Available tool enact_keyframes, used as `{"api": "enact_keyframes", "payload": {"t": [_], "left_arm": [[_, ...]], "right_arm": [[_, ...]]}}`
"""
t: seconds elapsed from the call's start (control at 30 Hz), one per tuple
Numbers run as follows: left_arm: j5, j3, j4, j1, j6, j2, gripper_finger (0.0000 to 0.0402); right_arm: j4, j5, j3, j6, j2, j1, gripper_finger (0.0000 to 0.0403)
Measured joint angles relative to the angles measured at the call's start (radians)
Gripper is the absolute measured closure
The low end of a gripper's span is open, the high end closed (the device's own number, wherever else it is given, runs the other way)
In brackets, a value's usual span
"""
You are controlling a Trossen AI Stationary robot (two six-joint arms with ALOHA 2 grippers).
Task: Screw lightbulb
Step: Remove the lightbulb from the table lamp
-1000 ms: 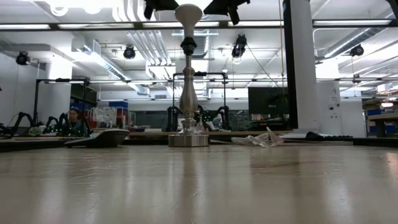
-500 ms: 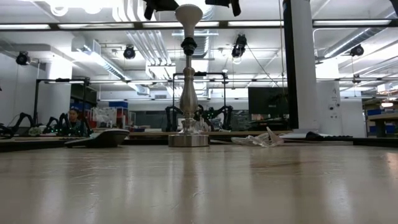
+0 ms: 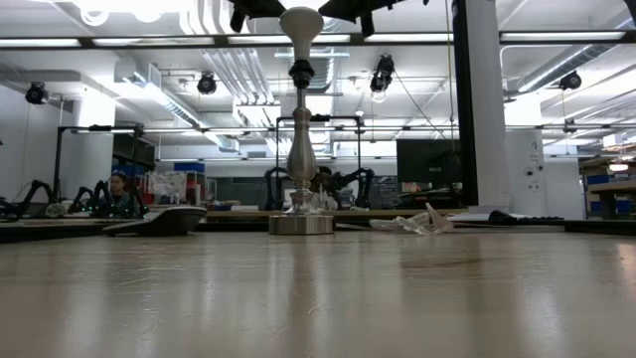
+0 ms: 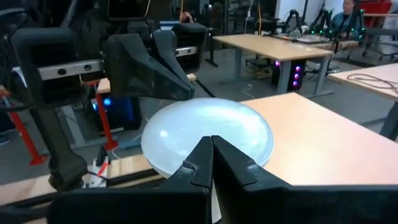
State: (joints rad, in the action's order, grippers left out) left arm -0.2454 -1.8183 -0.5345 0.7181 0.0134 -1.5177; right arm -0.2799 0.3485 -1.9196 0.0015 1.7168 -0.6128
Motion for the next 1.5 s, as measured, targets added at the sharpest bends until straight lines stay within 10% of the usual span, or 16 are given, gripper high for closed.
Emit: {"api": "enact_keyframes", "payload": {"t": [1.5], "left_arm": [[-0.146, 0.015, 0.152, -0.012, -0.2, 0.021, 0.0401]], "right_arm": [[0.004, -0.053, -0.057, -0.009, 0.032, -0.016, 0.0403]]}}
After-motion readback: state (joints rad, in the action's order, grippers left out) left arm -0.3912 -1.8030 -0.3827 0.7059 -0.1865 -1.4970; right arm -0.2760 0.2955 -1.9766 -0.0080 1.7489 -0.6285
